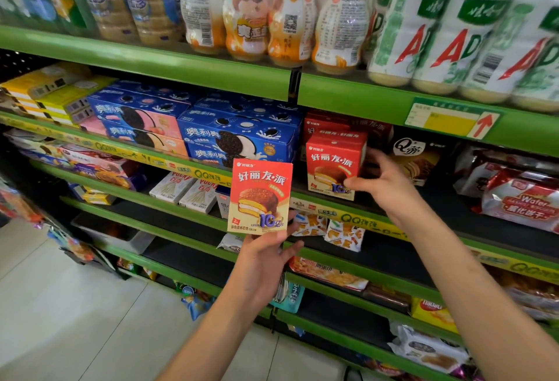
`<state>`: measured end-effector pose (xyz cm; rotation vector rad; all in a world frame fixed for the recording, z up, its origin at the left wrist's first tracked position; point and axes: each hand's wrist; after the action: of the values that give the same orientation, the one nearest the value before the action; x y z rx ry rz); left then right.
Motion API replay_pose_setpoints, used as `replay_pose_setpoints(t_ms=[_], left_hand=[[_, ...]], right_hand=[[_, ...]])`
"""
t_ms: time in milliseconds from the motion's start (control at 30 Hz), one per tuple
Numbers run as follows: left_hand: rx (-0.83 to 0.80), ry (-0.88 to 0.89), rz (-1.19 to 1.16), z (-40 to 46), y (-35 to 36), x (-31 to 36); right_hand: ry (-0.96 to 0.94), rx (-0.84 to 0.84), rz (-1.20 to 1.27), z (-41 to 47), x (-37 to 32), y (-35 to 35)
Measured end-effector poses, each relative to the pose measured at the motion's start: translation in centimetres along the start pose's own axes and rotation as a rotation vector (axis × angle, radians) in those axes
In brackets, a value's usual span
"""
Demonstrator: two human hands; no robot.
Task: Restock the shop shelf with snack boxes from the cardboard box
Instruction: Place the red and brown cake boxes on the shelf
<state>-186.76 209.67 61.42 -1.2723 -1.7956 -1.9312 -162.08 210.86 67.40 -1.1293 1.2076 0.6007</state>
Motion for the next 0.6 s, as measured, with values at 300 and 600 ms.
replay_pose_setpoints(t_ms=[300,600], left_hand=[[-0.014,-0.061,0.0,-0.3,0.2,-0.4],[-0.095,-0.119,0.018,0.5,1.7,-1.4]], right_hand=[[-0.072,0.148,-0.154,0.9,0.3,2.4],[-0.086,0.126,-0.175,1.4,0.1,2.4]])
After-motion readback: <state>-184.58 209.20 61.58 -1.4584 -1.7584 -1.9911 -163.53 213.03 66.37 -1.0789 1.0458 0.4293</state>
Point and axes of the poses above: each hand's wrist, its own z-axis towards the middle knuckle, its own y-axis out of the palm, x = y × z, and after that the axes turned 3 degrees about y, right-handed
